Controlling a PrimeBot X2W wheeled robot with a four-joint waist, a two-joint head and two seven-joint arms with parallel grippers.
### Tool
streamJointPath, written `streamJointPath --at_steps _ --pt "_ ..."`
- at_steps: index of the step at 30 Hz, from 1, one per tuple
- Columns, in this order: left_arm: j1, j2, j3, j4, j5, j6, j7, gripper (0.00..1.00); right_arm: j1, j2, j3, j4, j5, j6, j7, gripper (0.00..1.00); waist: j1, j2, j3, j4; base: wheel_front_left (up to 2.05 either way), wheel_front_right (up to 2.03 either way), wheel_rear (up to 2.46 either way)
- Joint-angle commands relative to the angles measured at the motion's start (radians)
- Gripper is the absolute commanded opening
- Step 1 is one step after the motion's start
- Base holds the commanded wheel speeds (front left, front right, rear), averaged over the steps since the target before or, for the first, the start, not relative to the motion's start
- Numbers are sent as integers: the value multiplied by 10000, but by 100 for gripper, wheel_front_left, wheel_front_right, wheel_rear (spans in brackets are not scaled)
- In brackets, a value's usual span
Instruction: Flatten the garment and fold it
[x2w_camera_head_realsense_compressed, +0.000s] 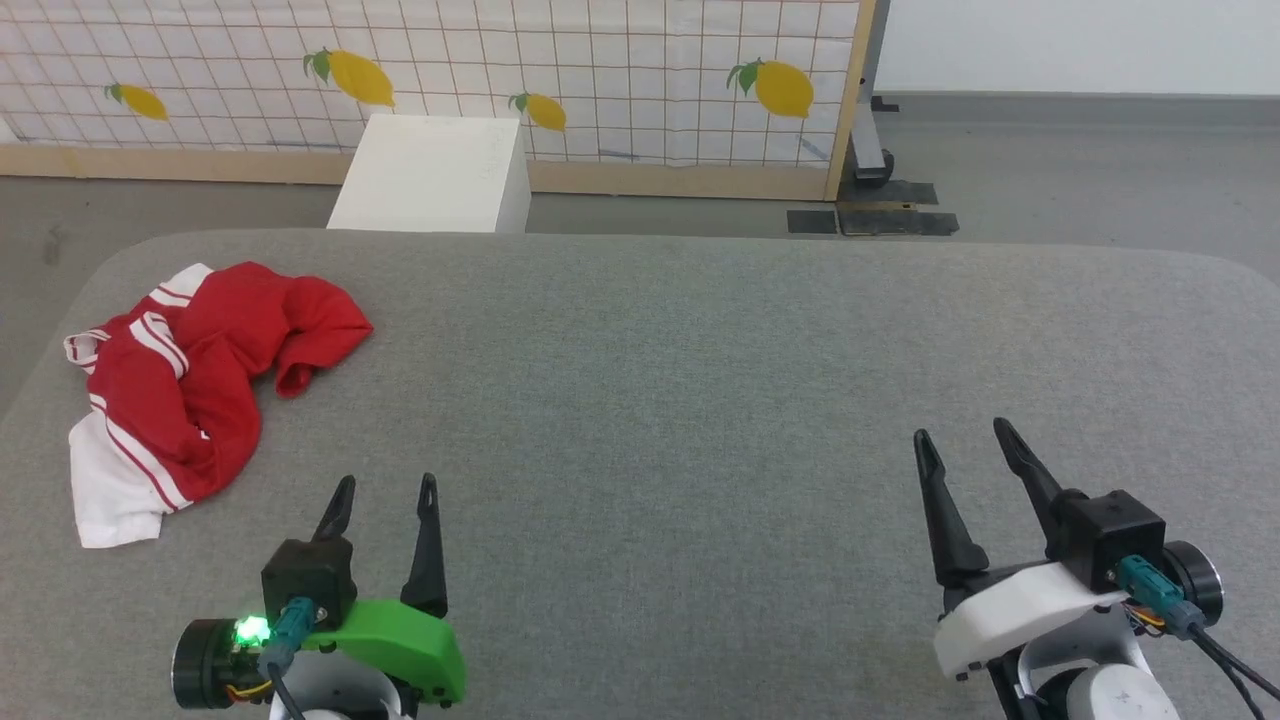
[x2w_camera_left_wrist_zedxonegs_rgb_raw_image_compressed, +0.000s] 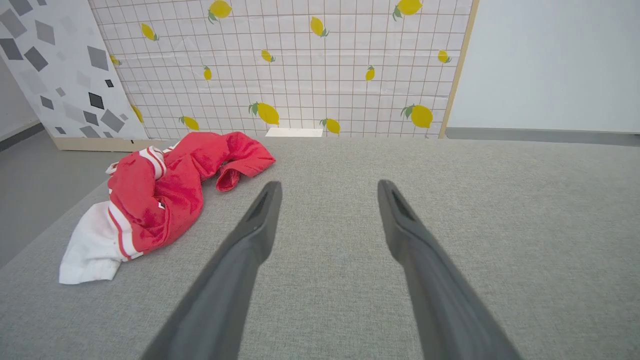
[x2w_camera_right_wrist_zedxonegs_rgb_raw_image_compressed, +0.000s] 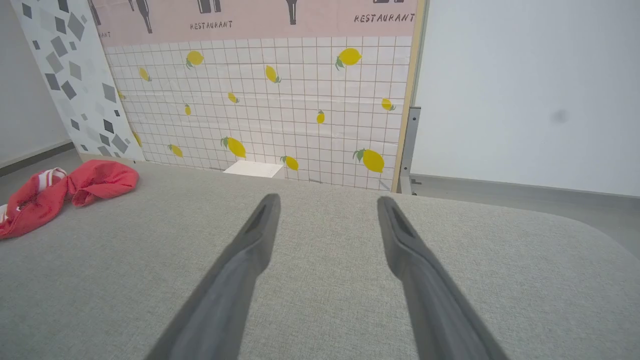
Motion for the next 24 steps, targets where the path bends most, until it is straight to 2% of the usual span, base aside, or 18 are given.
streamJointPath --at_steps 1,15,24 --pt "-69 -13 -21 29 -144 70 -112 100 -91 -2 40 39 88 26 -115 100 -2 0 2 22 0 0 0" --pt "-82 -18 -119 111 -319 144 -399 100 -82 -3 250 208 225 34 -404 100 -2 0 -2 81 0 0 0" --pt "-107 -20 -166 177 -405 218 -585 100 -57 -3 416 211 222 39 -591 100 -2 0 -9 619 0 0 0"
